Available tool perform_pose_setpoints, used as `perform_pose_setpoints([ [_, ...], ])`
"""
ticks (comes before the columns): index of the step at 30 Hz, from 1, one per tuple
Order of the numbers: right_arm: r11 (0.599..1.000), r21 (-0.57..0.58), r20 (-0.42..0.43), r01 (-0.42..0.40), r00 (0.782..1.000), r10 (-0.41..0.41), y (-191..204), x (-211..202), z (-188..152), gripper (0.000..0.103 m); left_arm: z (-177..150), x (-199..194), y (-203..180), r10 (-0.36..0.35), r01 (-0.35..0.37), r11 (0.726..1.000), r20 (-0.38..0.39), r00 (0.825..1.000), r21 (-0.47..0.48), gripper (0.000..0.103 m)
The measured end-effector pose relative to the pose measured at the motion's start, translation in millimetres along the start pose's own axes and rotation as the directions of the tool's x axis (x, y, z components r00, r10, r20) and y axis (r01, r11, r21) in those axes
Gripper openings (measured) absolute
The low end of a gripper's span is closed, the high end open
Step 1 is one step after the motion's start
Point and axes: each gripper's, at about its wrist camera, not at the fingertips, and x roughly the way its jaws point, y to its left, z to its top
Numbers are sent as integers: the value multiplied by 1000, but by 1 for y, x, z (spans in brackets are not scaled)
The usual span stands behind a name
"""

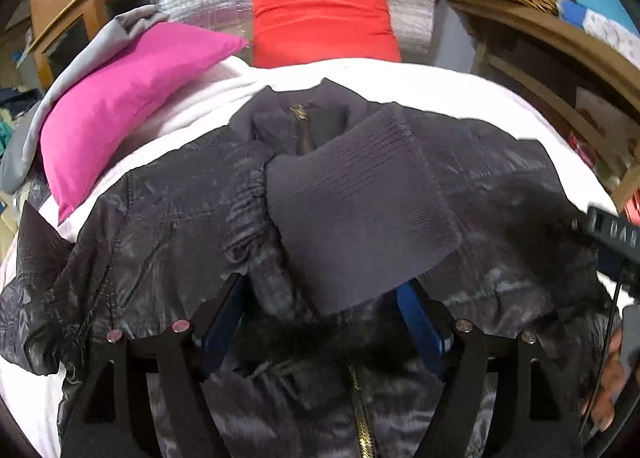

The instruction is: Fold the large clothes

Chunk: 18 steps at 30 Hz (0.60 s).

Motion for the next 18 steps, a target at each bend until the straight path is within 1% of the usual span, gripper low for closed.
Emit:
perform_pose_setpoints([
  [2,1000,4,-12,6,1000,-6,-3,3,0,92,3,6,18,34,-35,998,-13,999,-59,78],
  [4,1000,11,-26,11,1000,-11,-6,7,-1,92,5,11,44,57,-63,987,-40,998,-146,78],
  [5,1000,16,-32,13,999,-13,-7,8,-2,92,6,11,65,51,-61,974,-55,997,-216,78],
  [7,1000,19,-39,18,999,-18,-8,9,-3,92,3,8,89,44,-60,954,-62,997,-294,78],
  [8,1000,15,-38,24,999,-23,-8,10,-3,92,3,3,106,70,-85,940,-59,996,-330,78],
  [11,999,15,-38,31,999,-30,-6,11,-3,92,-2,-11,134,174,-184,908,-59,983,-375,78],
  [12,999,16,-34,36,999,-35,-5,10,-3,92,-4,-17,144,195,-201,901,-53,979,-385,78],
  [13,999,11,-20,41,999,-41,-4,6,-2,92,-6,-21,148,206,-209,899,-49,977,-384,78],
  [15,999,-8,17,51,999,-51,0,-3,-1,92,-8,-29,152,247,-246,903,-42,968,-352,78],
  [16,999,-15,44,52,998,-51,2,-8,0,92,-9,-31,150,278,-273,907,-31,960,-321,78],
  [18,998,-26,94,56,994,-53,5,-14,1,92,-12,-35,140,346,-338,909,-11,938,-245,78],
])
